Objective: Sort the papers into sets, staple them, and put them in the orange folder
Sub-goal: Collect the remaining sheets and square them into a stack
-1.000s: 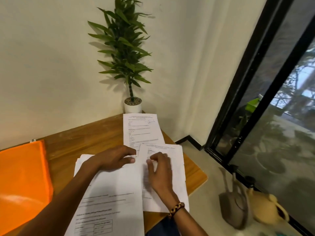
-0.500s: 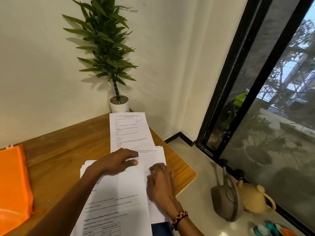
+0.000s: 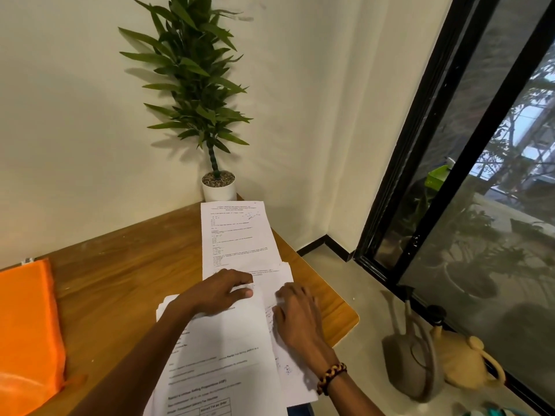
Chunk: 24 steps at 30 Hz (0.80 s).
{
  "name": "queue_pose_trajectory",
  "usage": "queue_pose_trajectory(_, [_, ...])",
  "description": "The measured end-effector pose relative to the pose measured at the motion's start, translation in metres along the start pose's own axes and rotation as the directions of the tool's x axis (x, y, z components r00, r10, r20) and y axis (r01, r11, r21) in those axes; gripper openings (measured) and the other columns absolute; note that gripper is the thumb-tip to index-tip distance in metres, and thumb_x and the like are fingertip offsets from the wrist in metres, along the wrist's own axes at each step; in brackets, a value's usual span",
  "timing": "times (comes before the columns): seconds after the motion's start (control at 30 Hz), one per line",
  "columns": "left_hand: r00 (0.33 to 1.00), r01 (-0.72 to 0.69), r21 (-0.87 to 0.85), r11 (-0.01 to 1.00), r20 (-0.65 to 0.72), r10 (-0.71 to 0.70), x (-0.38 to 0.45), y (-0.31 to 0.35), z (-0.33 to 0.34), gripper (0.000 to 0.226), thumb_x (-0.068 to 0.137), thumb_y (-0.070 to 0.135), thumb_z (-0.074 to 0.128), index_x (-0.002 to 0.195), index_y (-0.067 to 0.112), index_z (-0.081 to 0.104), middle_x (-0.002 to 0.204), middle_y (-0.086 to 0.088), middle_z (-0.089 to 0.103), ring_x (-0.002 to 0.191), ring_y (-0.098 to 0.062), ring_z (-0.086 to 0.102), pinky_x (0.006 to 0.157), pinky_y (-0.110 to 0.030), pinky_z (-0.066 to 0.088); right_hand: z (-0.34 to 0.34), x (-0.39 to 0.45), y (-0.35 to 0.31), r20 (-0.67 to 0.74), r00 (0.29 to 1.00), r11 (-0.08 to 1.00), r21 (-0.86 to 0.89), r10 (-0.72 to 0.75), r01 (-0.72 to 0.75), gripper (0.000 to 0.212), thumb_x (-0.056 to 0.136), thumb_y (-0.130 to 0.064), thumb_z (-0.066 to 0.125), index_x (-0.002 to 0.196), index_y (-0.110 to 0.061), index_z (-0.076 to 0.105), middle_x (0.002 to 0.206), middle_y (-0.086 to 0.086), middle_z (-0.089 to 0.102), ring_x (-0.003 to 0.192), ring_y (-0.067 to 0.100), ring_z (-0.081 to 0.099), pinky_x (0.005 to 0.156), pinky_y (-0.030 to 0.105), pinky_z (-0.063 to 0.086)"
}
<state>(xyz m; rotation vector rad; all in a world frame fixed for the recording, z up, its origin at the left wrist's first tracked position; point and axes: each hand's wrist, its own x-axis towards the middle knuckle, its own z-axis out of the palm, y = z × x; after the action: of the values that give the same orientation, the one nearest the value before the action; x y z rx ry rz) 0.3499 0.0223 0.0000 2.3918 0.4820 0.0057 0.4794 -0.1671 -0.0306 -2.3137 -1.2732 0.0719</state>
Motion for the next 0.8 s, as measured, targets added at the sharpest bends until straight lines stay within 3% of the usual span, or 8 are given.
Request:
queue_pose_trajectory(0.13, [0.999, 0.037, 0.005, 0.999, -0.039, -0.037, 0.006, -0.003, -0.009, 0.028, 0.101, 0.046, 0.052, 0.125, 0.035, 0.060, 0.133, 0.024, 0.055, 0.112, -0.005, 0.056, 0.094, -0.023, 0.045, 0.004, 0.013, -0.002, 0.055, 0.996, 0.998, 0.012, -0.065, 0.065, 0.026, 0.102, -0.034, 0.049, 0.120, -0.024, 0.065, 0.127, -0.009, 0.060, 0.116, 0.012, 0.046, 0.103, 0.034, 0.041])
queue_pose_trajectory(0.27, [0.995, 0.047, -0.009, 0.999, -0.092, -0.048, 0.018, -0.013, -0.024, 0.035, 0.097, 0.056, 0.050, 0.126, 0.037, 0.059, 0.138, 0.022, 0.058, 0.115, -0.008, 0.059, 0.097, -0.029, 0.051, 0.006, 0.039, -0.004, 0.030, 1.000, 0.990, 0.141, -0.007, 0.003, 0.022, 0.099, -0.033, 0.056, 0.117, -0.027, 0.066, 0.125, -0.010, 0.062, 0.114, 0.011, 0.050, 0.100, 0.030, 0.045])
queue_pose_trajectory(0.33, [0.992, 0.055, 0.008, 0.998, -0.111, -0.054, 0.025, -0.013, -0.033, 0.025, 0.099, 0.051, 0.052, 0.115, 0.035, 0.061, 0.129, 0.019, 0.062, 0.107, -0.005, 0.059, 0.092, -0.025, 0.049, 0.003, 0.064, -0.005, 0.015, 0.998, 0.971, 0.232, 0.059, -0.061, 0.015, 0.099, -0.032, 0.059, 0.111, -0.026, 0.065, 0.122, -0.008, 0.061, 0.110, 0.011, 0.049, 0.096, 0.027, 0.048])
queue_pose_trajectory(0.4, [0.991, 0.046, 0.012, 0.999, -0.128, -0.044, 0.030, -0.005, -0.042, 0.009, 0.101, 0.042, 0.053, 0.093, 0.040, 0.057, 0.102, 0.016, 0.064, 0.089, 0.001, 0.056, 0.079, -0.017, 0.041, 0.003, 0.099, -0.005, 0.001, 0.994, 0.958, 0.266, 0.108, -0.104, 0.014, 0.098, -0.030, 0.061, 0.108, -0.021, 0.064, 0.115, -0.003, 0.065, 0.106, 0.015, 0.054, 0.089, 0.028, 0.051])
queue_pose_trajectory(0.47, [0.989, 0.021, 0.014, 1.000, -0.149, -0.019, 0.039, -0.002, -0.046, 0.027, 0.102, 0.037, 0.055, 0.076, 0.042, 0.047, 0.090, 0.002, 0.059, 0.077, 0.001, 0.051, 0.069, -0.014, 0.035, 0.004, 0.137, -0.005, 0.004, 0.985, 0.955, 0.246, 0.172, -0.168, 0.017, 0.097, -0.030, 0.062, 0.108, -0.018, 0.063, 0.113, 0.001, 0.065, 0.110, 0.023, 0.057, 0.088, 0.037, 0.054])
queue_pose_trajectory(0.63, [0.990, 0.037, 0.008, 0.999, -0.135, -0.036, 0.055, -0.013, -0.049, 0.027, 0.102, 0.040, 0.054, 0.076, 0.039, 0.045, 0.091, 0.009, 0.061, 0.078, -0.010, 0.050, 0.071, -0.016, 0.034, 0.023, 0.222, -0.004, 0.171, 0.936, 0.921, 0.194, 0.307, -0.338, 0.053, 0.093, -0.045, 0.063, 0.132, -0.011, 0.050, 0.136, 0.011, 0.052, 0.131, 0.033, 0.043, 0.104, 0.046, 0.039])
queue_pose_trajectory(0.73, [0.989, 0.028, 0.004, 1.000, -0.146, -0.027, 0.060, -0.022, -0.052, 0.023, 0.102, 0.039, 0.055, 0.081, 0.041, 0.044, 0.106, -0.006, 0.064, 0.082, -0.016, 0.051, 0.071, -0.014, 0.036, 0.040, 0.260, 0.002, 0.278, 0.880, 0.874, 0.195, 0.386, -0.445, 0.070, 0.083, -0.059, 0.067, 0.132, -0.011, 0.052, 0.135, 0.011, 0.054, 0.128, 0.035, 0.047, 0.104, 0.048, 0.045])
queue_pose_trajectory(0.8, [0.988, 0.032, 0.017, 0.999, -0.150, -0.029, 0.060, -0.027, -0.054, 0.026, 0.102, 0.037, 0.055, 0.078, 0.039, 0.045, 0.095, 0.001, 0.062, 0.077, -0.010, 0.050, 0.067, -0.013, 0.036, 0.054, 0.281, 0.006, 0.307, 0.864, 0.863, 0.195, 0.398, -0.467, 0.073, 0.074, -0.063, 0.066, 0.125, -0.011, 0.057, 0.128, 0.011, 0.060, 0.122, 0.036, 0.053, 0.101, 0.048, 0.048])
